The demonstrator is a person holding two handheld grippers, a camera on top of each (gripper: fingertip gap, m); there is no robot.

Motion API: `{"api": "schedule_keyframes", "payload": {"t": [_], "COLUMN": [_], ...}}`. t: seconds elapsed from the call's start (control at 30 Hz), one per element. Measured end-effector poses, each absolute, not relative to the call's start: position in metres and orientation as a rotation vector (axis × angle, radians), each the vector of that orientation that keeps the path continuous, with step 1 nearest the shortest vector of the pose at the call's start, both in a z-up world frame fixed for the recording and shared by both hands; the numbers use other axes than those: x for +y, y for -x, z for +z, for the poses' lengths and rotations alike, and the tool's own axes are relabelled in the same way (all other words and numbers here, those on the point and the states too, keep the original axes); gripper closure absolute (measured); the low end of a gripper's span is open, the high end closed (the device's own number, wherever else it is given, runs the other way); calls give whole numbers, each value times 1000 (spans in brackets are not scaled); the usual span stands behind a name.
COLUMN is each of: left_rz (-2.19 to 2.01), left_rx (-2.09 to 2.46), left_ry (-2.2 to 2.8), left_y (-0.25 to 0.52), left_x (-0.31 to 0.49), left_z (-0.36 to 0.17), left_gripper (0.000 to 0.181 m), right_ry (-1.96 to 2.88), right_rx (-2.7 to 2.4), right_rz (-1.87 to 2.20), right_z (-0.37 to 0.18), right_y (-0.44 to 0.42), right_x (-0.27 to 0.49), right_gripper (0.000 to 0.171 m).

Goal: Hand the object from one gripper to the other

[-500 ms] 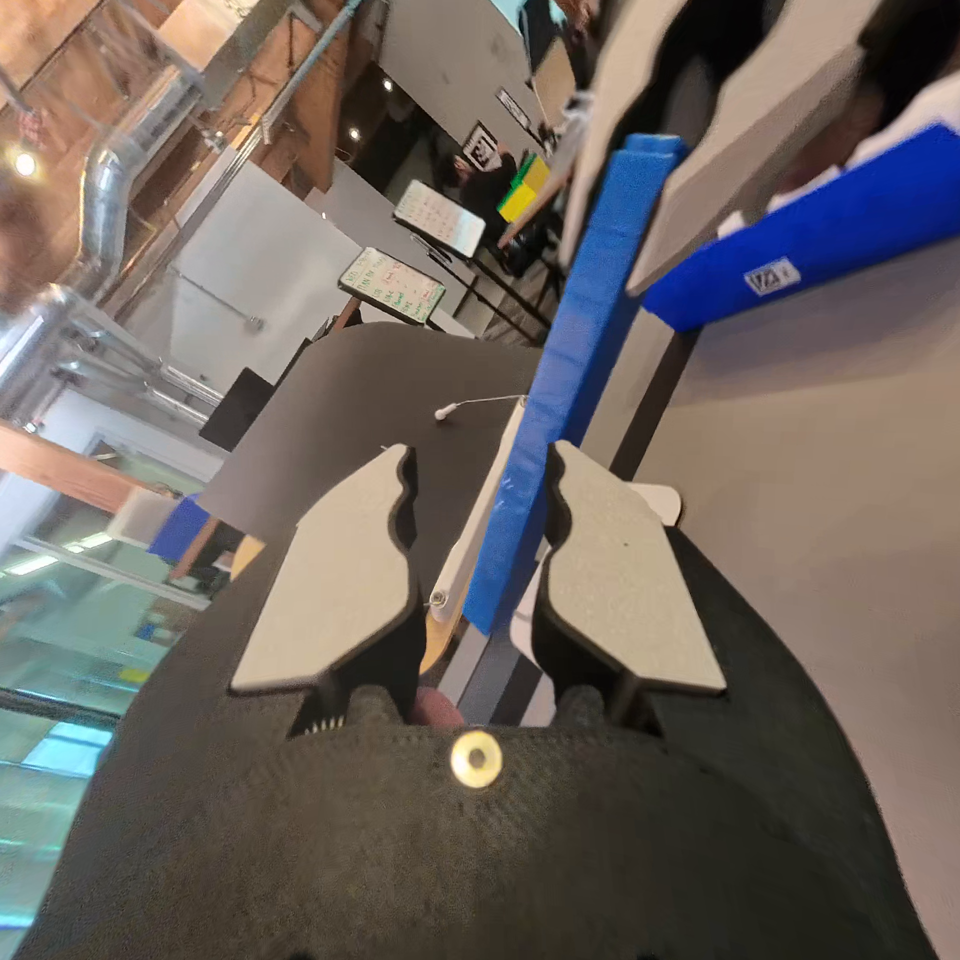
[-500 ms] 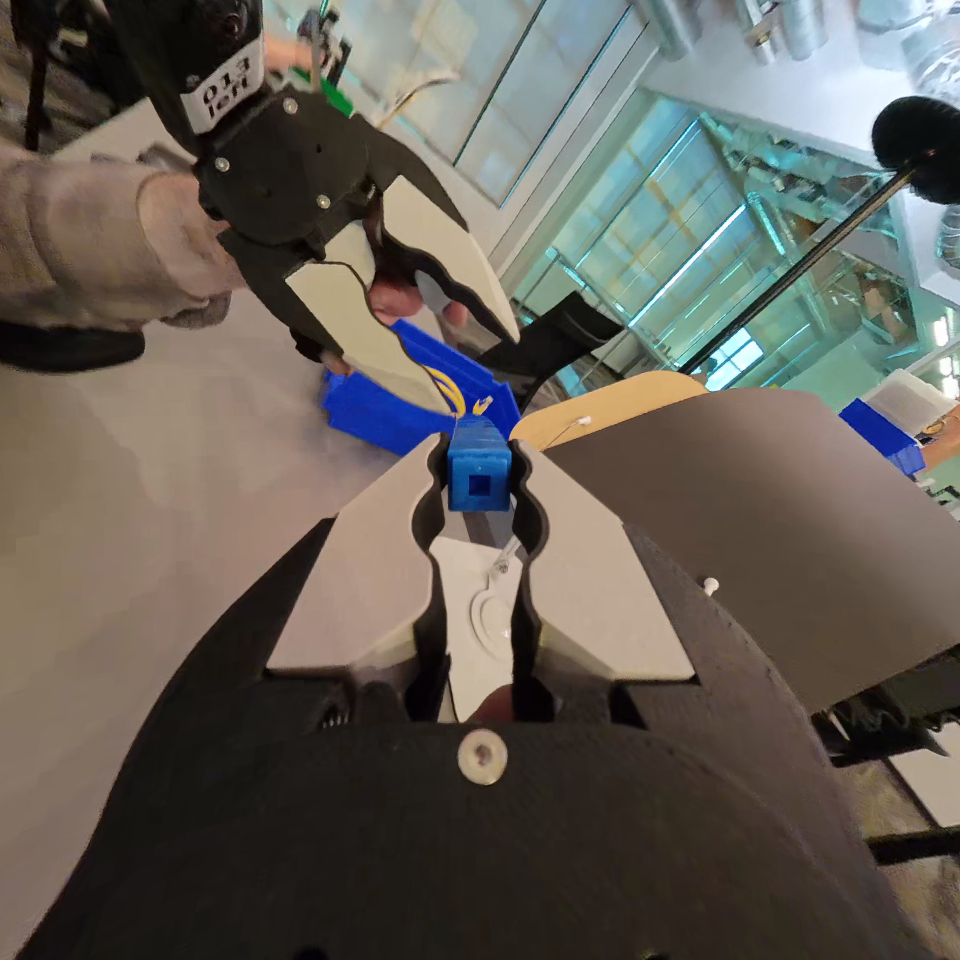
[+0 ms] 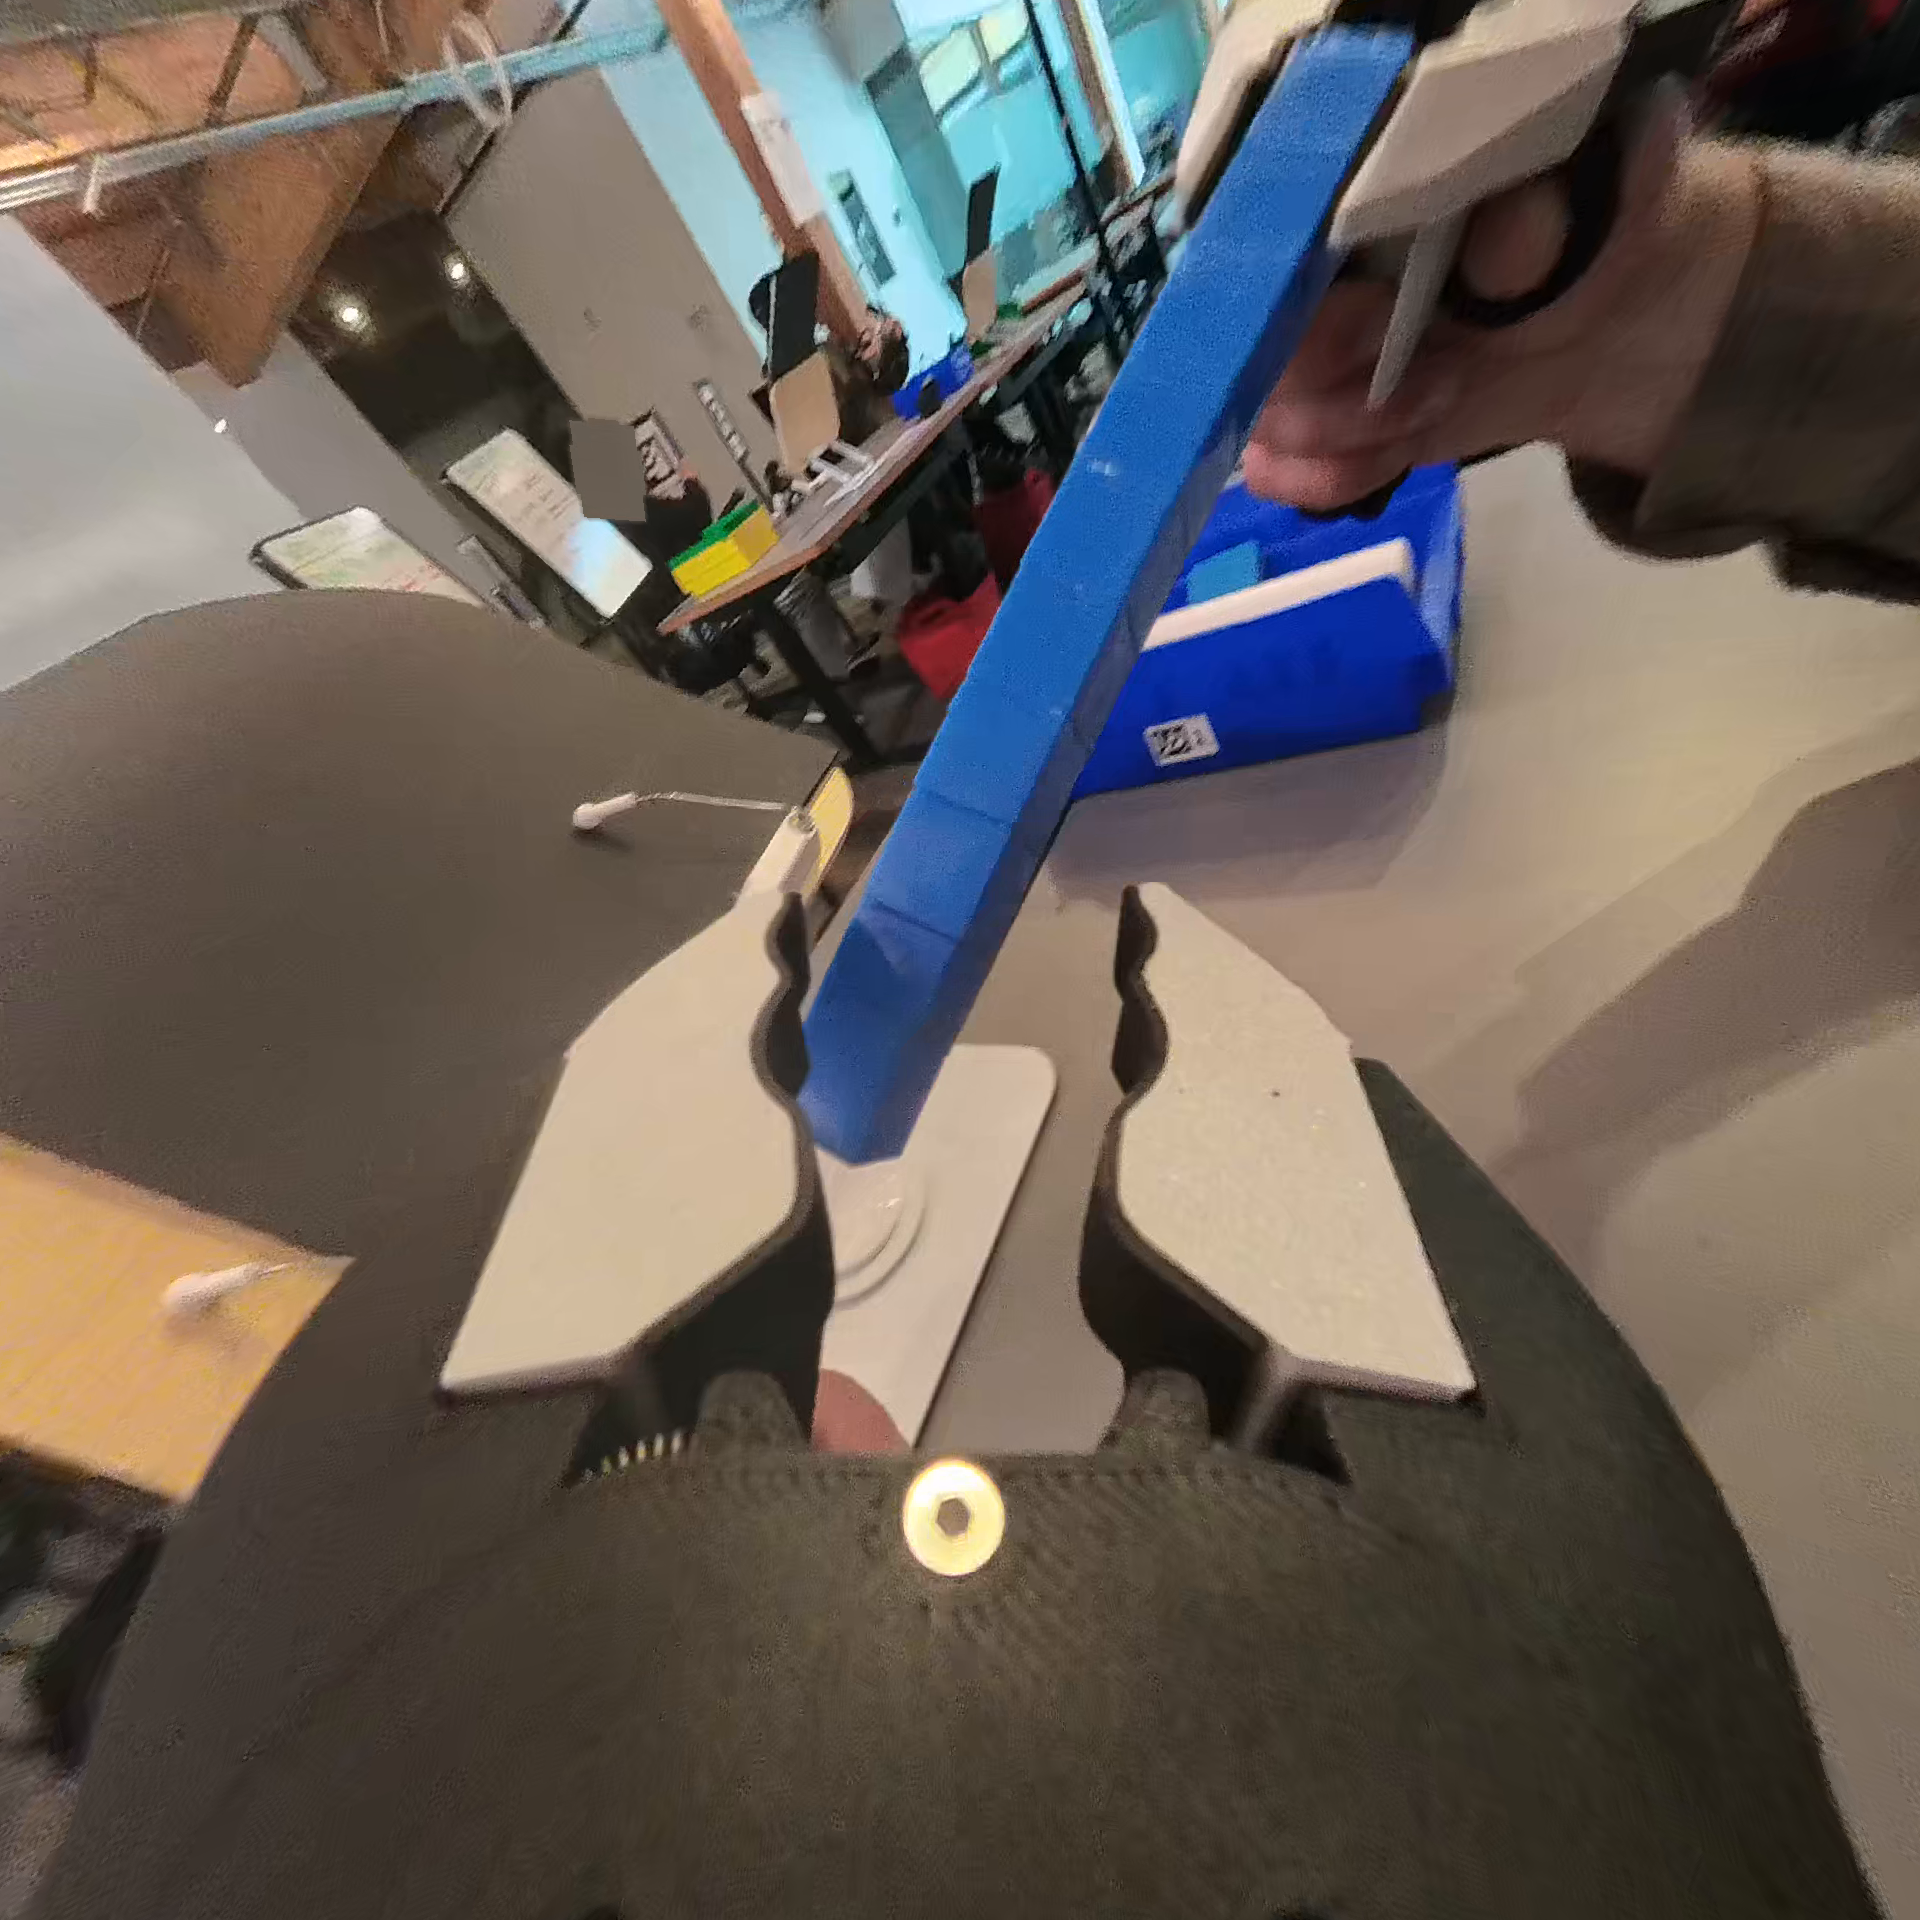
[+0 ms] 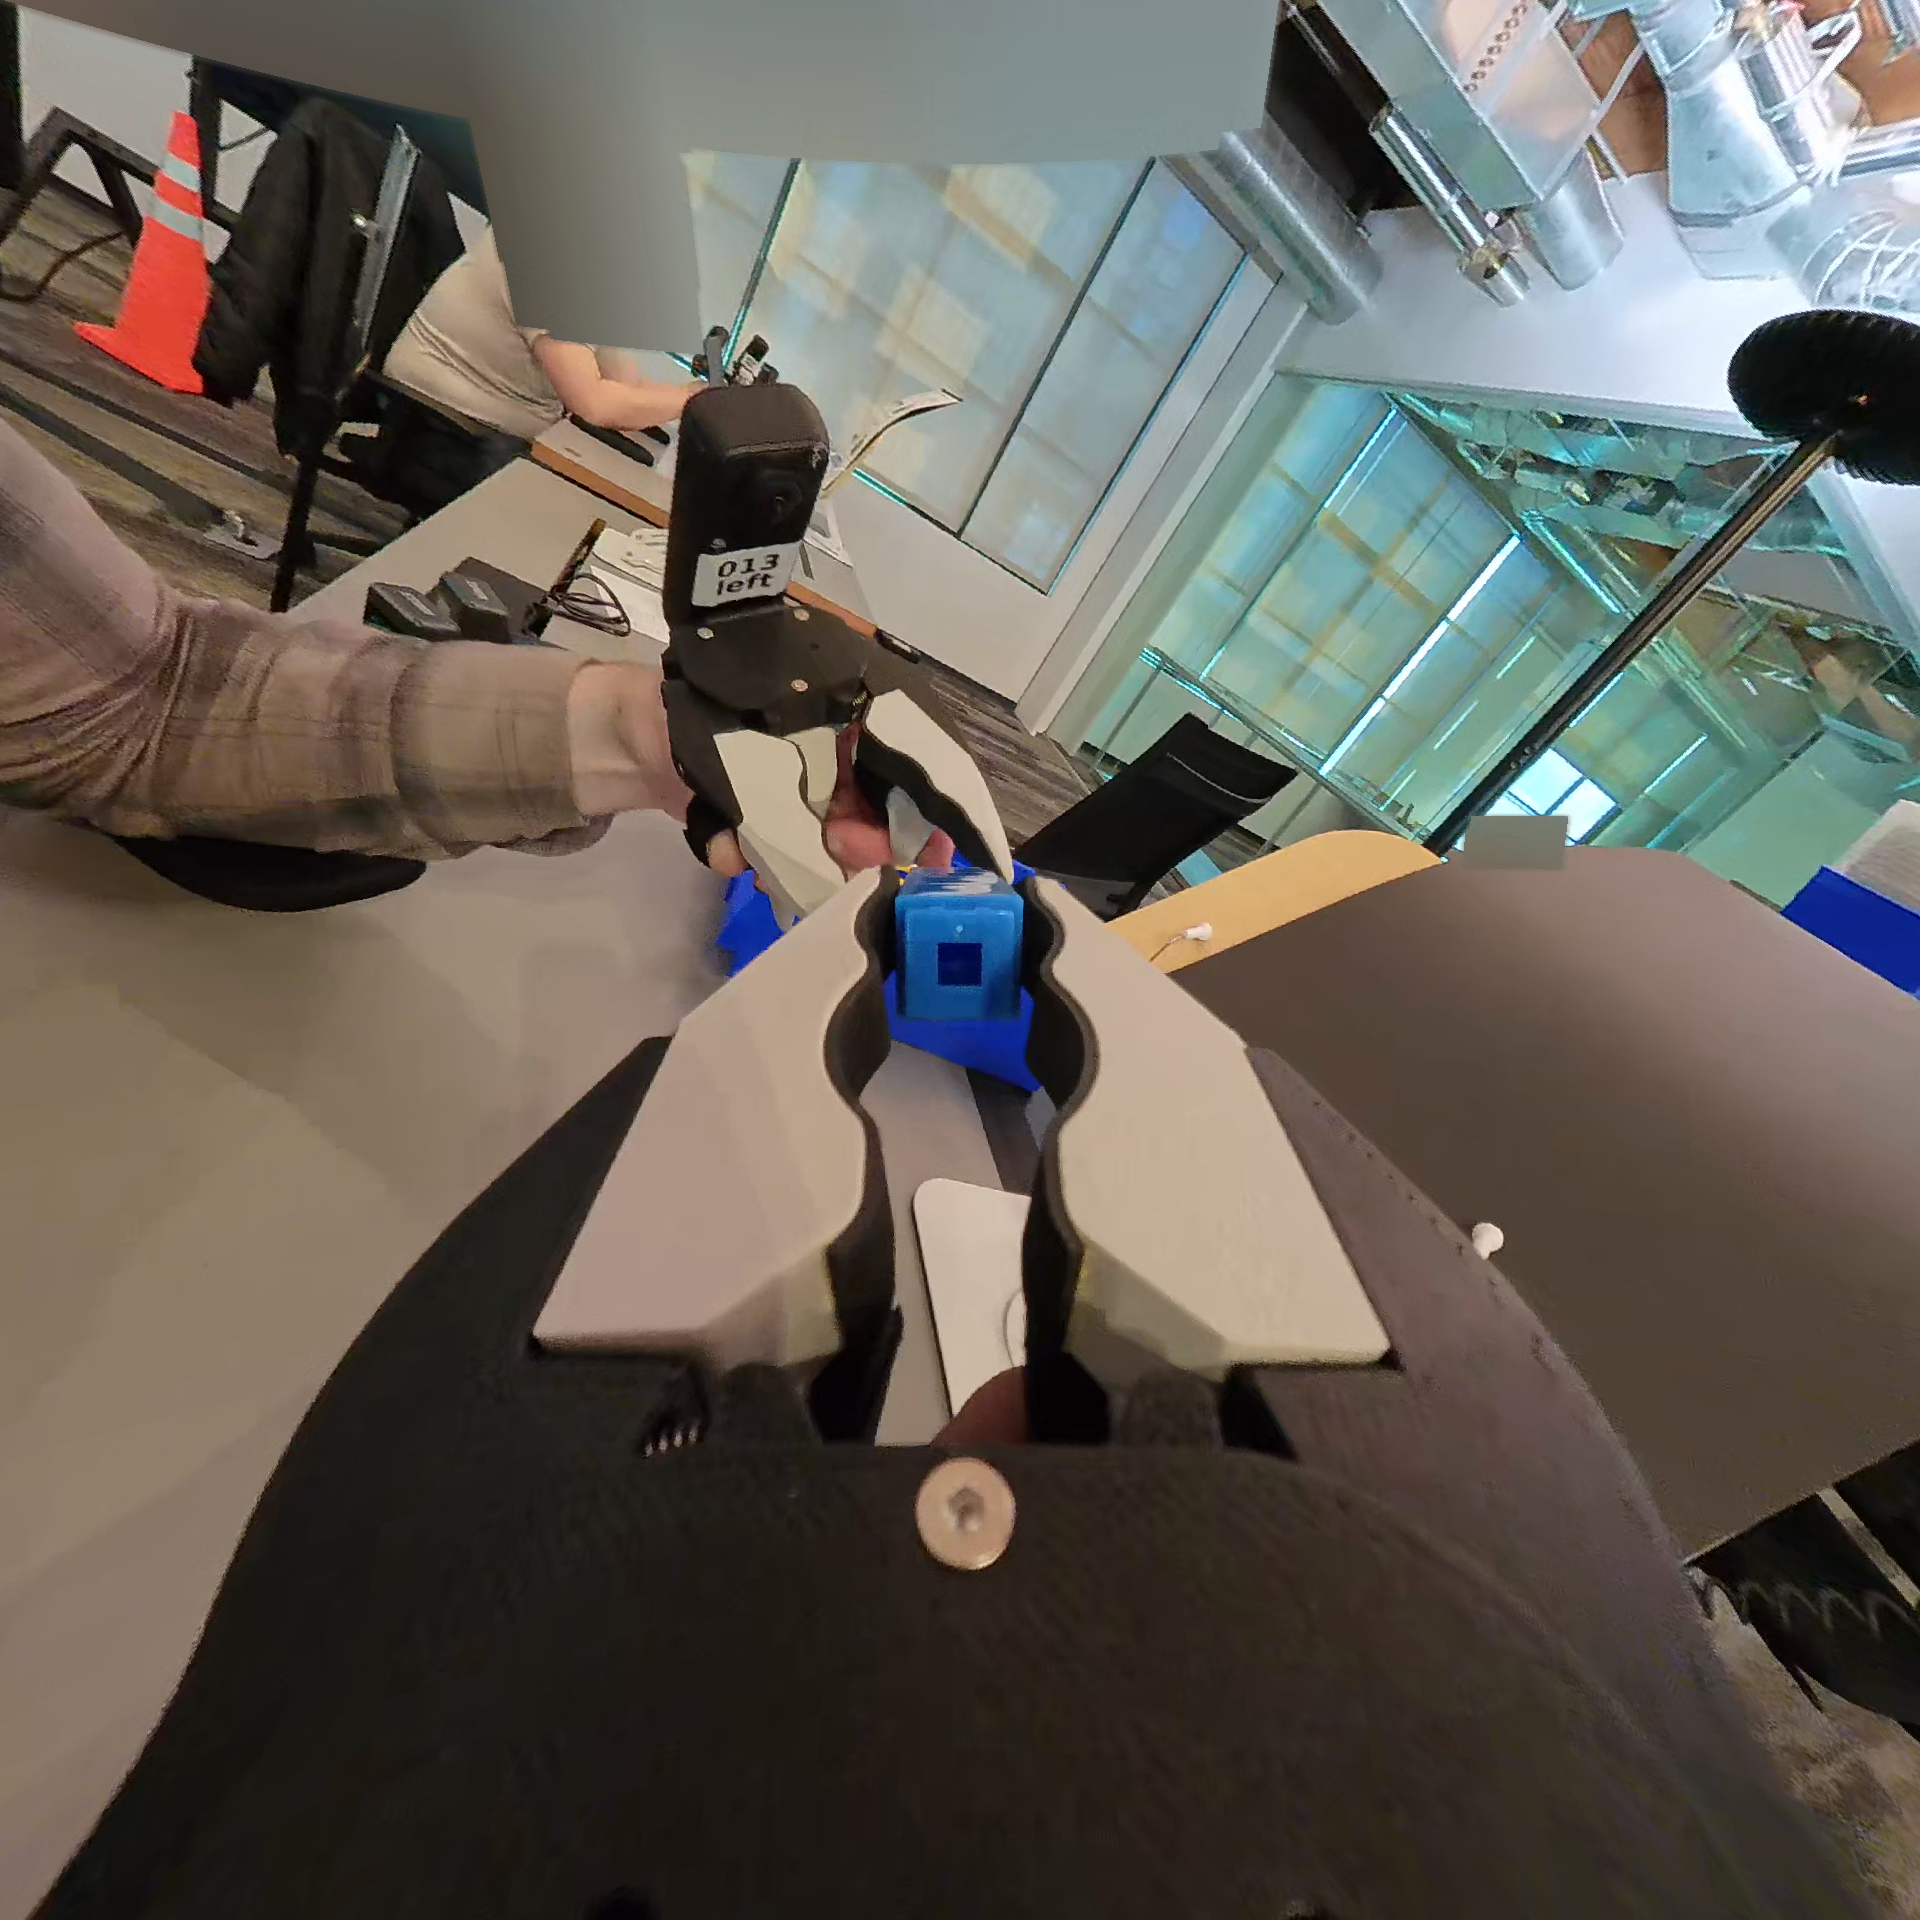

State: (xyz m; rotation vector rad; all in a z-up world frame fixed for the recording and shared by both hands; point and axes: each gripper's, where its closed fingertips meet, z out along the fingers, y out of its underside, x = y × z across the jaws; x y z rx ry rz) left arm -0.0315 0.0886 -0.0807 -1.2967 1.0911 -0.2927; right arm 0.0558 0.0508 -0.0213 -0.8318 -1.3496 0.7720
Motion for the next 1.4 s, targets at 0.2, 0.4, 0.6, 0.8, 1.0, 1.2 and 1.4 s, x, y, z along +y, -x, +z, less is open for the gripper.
{"api": "schedule_keyframes", "payload": {"t": [0.2,0.4,0.6,0.8,1.0,1.2,1.4], "left_rz": [-323,-397,-469,-491,-499,-445,-415], "left_rx": [1043,1044,1096,1160,1148,1106,1053], "left_ry": [1290,1271,1210,1174,1119,1065,990], "left_y": [28,30,22,13,9,5,2], "left_x": [92,88,74,59,48,44,38], "left_z": [-79,-79,-77,-75,-61,-48,-34], "left_gripper": [131,136,144,154,153,151,149], "right_ry": [806,781,768,771,760,757,742], "right_rx": [-1339,-1332,-1315,-1289,-1253,-1192,-1141], "right_rz": [868,932,1038,1157,1275,1383,1489], "right_z": [-16,-12,-10,-13,-15,-13,-10], "right_y": [-63,-67,-75,-83,-88,-91,-93], "right_x": [47,42,43,50,54,58,59], "right_gripper": [153,153,152,152,152,152,152]}}
